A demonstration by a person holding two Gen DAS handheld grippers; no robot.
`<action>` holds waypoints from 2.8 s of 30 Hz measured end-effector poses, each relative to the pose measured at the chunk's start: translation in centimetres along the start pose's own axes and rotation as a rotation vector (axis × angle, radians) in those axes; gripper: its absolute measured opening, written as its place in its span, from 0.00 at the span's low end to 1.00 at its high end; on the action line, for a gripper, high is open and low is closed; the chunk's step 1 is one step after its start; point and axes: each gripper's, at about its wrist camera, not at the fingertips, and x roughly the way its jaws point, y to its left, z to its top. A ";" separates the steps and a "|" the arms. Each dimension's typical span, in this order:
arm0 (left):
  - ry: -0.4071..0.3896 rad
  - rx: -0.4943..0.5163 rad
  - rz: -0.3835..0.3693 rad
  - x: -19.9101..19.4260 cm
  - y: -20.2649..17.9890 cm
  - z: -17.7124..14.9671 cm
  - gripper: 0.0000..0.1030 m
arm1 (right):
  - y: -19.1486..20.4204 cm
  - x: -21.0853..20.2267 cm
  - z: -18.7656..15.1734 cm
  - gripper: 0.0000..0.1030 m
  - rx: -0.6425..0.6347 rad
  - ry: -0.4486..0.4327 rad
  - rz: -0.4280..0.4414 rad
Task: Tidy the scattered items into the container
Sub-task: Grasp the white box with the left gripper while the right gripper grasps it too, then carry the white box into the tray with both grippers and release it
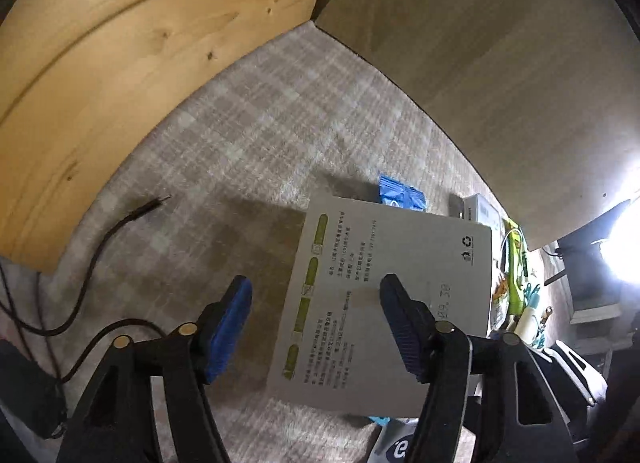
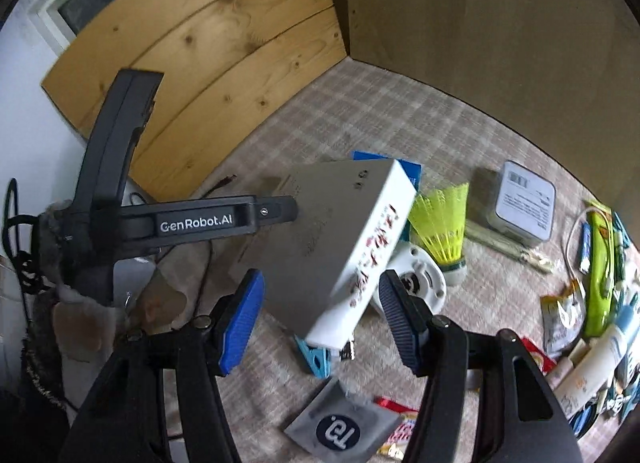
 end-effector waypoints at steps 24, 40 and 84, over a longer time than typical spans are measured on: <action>0.071 0.031 -0.105 1.0 -1.2 -0.5 0.74 | 0.8 2.4 -0.4 0.60 -0.021 0.030 -0.077; 0.010 0.178 -0.125 -4.8 -9.6 -5.3 0.74 | -1.9 -7.0 -4.8 0.60 0.065 -0.093 -0.039; 0.163 0.800 -0.261 2.3 -52.3 -36.2 0.72 | -37.4 -38.0 -42.7 0.60 0.724 -0.306 -0.403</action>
